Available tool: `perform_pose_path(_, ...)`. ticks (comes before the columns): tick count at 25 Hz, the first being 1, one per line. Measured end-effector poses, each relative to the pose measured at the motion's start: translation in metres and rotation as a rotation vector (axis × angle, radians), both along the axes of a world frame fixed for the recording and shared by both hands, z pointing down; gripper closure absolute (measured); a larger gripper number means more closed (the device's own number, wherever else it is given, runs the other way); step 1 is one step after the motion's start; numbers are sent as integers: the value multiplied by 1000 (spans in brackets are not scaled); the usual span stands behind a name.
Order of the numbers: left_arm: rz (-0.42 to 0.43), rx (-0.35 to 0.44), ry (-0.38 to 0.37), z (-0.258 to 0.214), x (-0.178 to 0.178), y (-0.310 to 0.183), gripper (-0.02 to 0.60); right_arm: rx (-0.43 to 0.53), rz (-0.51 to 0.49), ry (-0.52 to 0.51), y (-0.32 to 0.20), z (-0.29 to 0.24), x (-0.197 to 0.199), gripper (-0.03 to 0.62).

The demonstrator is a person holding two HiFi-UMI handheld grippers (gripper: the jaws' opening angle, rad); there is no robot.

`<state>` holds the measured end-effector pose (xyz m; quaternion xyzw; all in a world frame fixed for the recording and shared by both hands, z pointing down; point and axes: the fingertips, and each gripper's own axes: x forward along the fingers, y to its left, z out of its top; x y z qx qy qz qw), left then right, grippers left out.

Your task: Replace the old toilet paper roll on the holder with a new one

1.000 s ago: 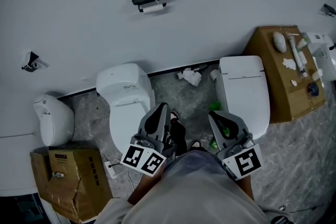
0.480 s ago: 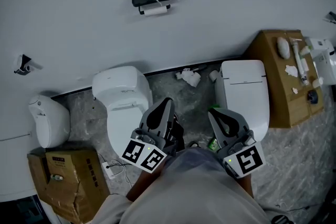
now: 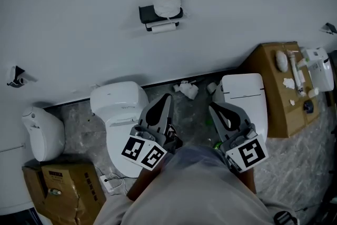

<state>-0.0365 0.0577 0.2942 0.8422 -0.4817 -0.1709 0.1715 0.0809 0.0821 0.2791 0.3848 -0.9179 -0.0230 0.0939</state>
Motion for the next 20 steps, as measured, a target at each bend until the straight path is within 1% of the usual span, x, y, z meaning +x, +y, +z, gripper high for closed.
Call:
perform_pose_path(4,11,24,-6,-4,-17,-23,578,18,17,18,-31,-5,-22,577)
perform_pose_path(9,23,44,-23,-7,-36,-49,578,31,49,4,-59,-9,-38,577)
perform_pose_path(16,32,51,-42,-8,-44,-79,577,15,79,-11,-78,-5,-43,577)
perform_pose_path(20,40,41,-37,-4,-45,-92,578,2,101,-32,-91,-2,-42,577)
